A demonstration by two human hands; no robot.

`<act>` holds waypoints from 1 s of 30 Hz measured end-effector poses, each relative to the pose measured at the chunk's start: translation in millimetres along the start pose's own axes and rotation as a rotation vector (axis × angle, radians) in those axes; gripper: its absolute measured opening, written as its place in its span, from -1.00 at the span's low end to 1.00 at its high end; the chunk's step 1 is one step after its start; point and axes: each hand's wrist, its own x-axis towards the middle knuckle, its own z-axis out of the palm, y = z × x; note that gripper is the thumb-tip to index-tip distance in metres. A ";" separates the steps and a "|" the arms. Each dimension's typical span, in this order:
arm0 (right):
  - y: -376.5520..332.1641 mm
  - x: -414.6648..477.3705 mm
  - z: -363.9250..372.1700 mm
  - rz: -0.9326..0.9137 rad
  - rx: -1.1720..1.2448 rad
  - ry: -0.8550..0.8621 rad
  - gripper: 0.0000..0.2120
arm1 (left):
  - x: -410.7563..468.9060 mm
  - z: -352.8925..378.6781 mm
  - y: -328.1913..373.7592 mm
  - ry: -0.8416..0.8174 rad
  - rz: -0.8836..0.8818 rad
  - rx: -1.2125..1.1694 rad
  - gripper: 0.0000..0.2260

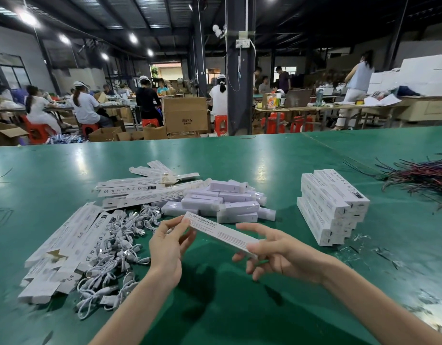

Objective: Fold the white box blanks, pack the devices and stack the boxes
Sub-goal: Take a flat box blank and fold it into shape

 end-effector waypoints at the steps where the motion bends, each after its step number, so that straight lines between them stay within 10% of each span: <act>1: -0.3 -1.5 0.2 -0.050 -0.018 -0.008 -0.42 | 0.8 -0.8 -0.2 0.008 -0.012 -0.008 -0.92; 13: -11.8 -9.8 4.2 -0.479 -0.460 0.264 -0.71 | -2.3 1.2 3.5 -0.188 -0.299 -0.071 -0.83; 21: -45.9 -30.2 -38.8 -0.943 -1.047 1.022 -0.61 | -0.5 0.3 -2.7 -0.235 -0.294 -0.050 -0.82; 26: -56.4 -50.8 -86.2 -0.580 -1.151 1.390 -0.62 | 1.2 0.3 -4.2 -0.227 -0.201 0.039 -0.84; 30: -51.4 -48.0 -92.5 -0.332 -1.177 1.444 -0.62 | -2.4 0.8 -15.5 -0.227 0.236 0.618 -0.86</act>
